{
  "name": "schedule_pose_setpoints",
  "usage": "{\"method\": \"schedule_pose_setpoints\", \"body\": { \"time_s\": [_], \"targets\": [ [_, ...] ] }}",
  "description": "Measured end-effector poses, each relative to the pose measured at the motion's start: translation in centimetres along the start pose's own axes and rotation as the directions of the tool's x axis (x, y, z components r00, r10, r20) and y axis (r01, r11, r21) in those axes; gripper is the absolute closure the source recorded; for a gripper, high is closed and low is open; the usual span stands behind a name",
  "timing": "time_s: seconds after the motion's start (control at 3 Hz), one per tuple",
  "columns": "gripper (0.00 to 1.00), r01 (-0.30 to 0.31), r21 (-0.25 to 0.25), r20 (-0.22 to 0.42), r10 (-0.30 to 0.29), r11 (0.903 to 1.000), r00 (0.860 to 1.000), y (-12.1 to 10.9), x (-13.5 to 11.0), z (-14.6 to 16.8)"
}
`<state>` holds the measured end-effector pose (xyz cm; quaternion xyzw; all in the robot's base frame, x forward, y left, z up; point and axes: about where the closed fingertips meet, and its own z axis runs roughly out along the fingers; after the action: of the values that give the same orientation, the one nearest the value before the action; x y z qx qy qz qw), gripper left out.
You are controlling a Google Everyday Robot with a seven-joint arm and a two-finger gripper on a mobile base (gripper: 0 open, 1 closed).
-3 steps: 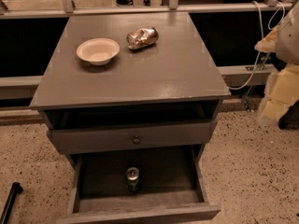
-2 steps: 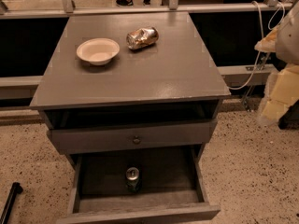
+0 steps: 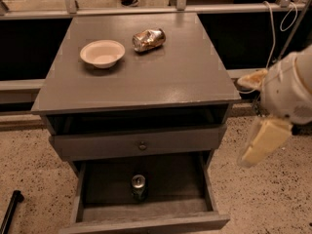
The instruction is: Pick green can from middle drawer and place on counter
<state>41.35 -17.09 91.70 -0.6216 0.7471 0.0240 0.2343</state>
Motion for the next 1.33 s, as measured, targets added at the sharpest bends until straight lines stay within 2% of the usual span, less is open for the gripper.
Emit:
{"method": "schedule_pose_setpoints", "body": {
  "time_s": [0.33, 0.67, 1.0, 1.33],
  "targets": [
    [0.00, 0.077, -0.014, 0.069, -0.076, 0.9969, 0.995, 3.4, -1.2, 3.3],
    [0.00, 0.106, -0.022, 0.080, -0.104, 0.9941, 0.991, 4.1, -1.5, 4.4],
    [0.00, 0.107, -0.048, 0.187, -0.096, 0.9931, 0.978, 3.8, -2.1, 7.0],
    [0.00, 0.081, -0.056, 0.354, -0.057, 0.9951, 0.934, 4.2, -3.6, 11.8]
  ]
}}
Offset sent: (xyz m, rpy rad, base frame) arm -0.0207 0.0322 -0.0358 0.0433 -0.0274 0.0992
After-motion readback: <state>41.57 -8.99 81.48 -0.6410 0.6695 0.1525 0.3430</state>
